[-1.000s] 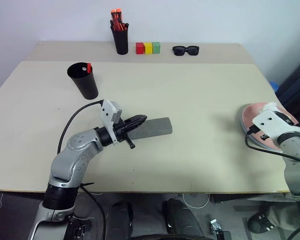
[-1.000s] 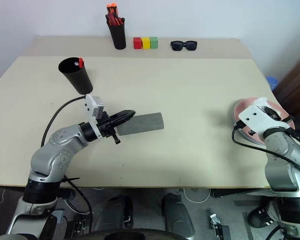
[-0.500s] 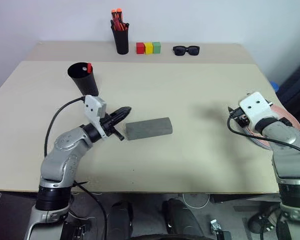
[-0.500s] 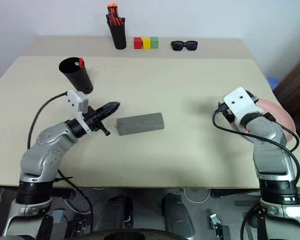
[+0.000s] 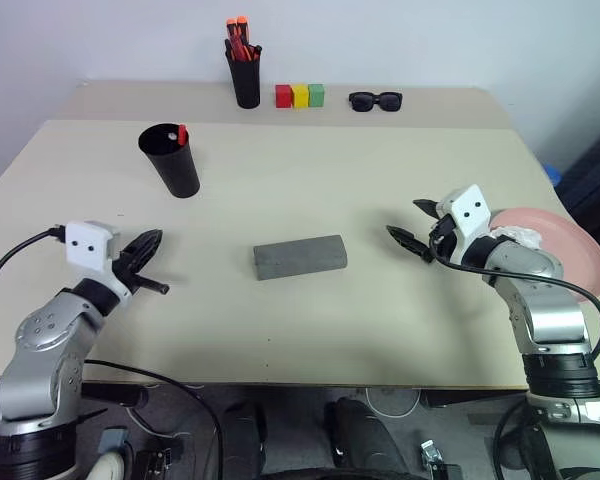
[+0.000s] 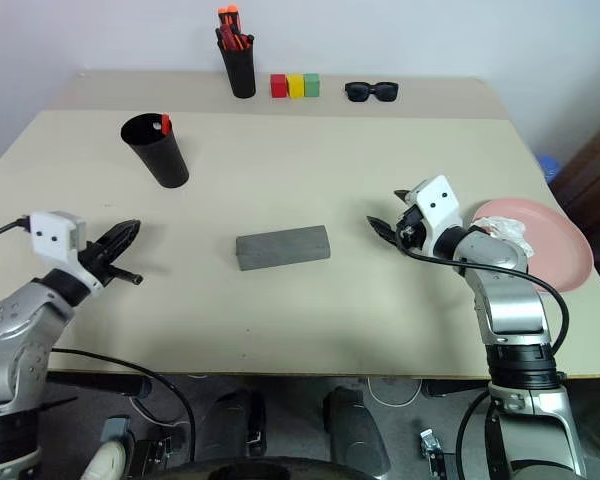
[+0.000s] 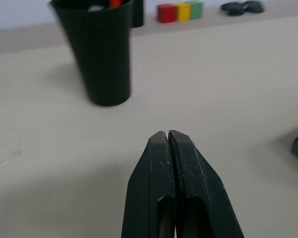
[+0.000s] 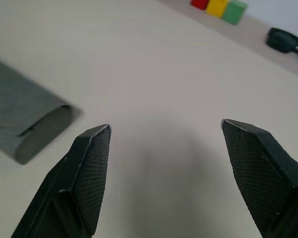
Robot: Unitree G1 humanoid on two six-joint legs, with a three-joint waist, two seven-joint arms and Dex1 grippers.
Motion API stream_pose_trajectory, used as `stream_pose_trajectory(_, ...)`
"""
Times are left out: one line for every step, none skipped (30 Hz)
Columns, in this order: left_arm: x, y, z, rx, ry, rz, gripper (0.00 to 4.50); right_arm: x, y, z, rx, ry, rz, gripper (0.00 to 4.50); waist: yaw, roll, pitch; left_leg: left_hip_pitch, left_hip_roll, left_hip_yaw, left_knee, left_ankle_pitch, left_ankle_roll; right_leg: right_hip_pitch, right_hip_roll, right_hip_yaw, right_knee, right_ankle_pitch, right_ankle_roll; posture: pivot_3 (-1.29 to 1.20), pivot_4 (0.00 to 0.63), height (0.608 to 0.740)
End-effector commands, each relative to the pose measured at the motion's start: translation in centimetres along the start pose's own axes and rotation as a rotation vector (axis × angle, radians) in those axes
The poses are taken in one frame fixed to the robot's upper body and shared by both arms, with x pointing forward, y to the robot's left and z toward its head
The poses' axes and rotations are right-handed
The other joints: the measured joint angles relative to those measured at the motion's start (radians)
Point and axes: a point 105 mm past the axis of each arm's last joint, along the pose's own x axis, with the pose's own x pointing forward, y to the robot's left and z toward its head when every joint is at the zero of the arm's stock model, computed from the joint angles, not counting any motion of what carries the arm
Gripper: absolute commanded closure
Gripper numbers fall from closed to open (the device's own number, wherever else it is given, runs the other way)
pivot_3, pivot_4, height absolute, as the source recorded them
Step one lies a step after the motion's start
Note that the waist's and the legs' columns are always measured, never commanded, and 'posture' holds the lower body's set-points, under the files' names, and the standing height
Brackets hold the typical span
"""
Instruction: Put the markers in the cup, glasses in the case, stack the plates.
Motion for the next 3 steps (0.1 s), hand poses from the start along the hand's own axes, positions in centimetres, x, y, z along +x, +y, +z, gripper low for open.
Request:
stream_pose_trajectory(-1.00,0.64,1.41,0.050,-0.041,0.044,4.50,0.67,0.44,0.63,0.010,-0.033,0.043,0.90,0.000,0.000,0.000,0.000,0.000,0.000,0.000,0.000,0.000,0.000,0.000,0.000,0.000,0.000,0.000,0.00,0.150,0.722)
stream_pose_trajectory(-1.08,0.61,1.41,0.050,-0.040,0.048,4.50,0.98,0.50,0.53,0.004,-0.031,0.051,0.90,0.000,0.000,0.000,0.000,0.000,0.000,0.000,0.000,0.000,0.000,0.000,0.000,0.000,0.000,0.000,0.00,0.150,0.722)
stream_pose_trajectory(-1.11,0.52,1.44,0.050,-0.042,0.049,4.50,1.24,0.51,0.50,0.000,-0.031,0.055,0.90,0.000,0.000,0.000,0.000,0.000,0.000,0.000,0.000,0.000,0.000,0.000,0.000,0.000,0.000,0.000,0.00,0.150,0.722)
